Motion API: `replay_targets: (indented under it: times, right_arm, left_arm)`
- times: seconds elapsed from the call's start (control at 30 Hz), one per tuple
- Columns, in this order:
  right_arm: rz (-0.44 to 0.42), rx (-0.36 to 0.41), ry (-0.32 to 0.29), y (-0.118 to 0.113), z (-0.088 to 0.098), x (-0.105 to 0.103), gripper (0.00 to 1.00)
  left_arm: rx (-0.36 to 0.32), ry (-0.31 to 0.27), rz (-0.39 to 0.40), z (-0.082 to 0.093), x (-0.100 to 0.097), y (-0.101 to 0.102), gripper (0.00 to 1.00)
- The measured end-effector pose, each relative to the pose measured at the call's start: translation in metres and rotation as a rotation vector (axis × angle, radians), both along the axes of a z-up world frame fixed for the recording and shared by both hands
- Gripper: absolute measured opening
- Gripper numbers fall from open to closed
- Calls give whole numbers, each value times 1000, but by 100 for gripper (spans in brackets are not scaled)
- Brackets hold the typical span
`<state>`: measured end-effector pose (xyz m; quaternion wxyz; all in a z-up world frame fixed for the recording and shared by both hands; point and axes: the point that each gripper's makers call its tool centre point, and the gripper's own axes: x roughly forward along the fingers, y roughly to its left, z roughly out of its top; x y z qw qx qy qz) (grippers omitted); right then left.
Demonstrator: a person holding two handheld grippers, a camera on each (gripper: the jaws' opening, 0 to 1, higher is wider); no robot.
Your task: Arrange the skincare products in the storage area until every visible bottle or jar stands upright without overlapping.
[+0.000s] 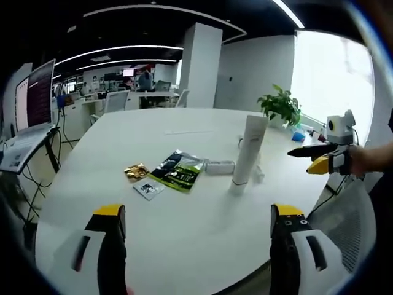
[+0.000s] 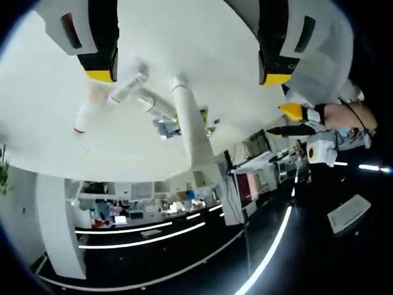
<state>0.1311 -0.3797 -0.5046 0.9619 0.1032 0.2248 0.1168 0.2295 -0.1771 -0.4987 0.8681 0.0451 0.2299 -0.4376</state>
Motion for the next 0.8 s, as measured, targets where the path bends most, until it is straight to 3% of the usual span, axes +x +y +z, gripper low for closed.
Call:
replay_targets:
  times: [0.23,0.37,0.47,0.57,0.8]
  right_arm:
    - [-47,-45,35,-2,-11,-11,99]
    - [-174,-149,24,-30,-4,-11,99]
    - [-212,-203,27,-40,-5,-15,99]
    - [-282,-274,-20,-59,6,-15,99]
    - [-270,-248,1,-58,-1,-15,93]
  left_arm:
    - [-1,-9,-16,1,-3,-3,93]
    - [-9,2,-17,1,-4,-4,95]
    - [-18,8,-24,1,-5,-6,97]
    - [8,16,-44,-4,-9,-8,97]
    - [17,24,-50,-5,-12,-10,98]
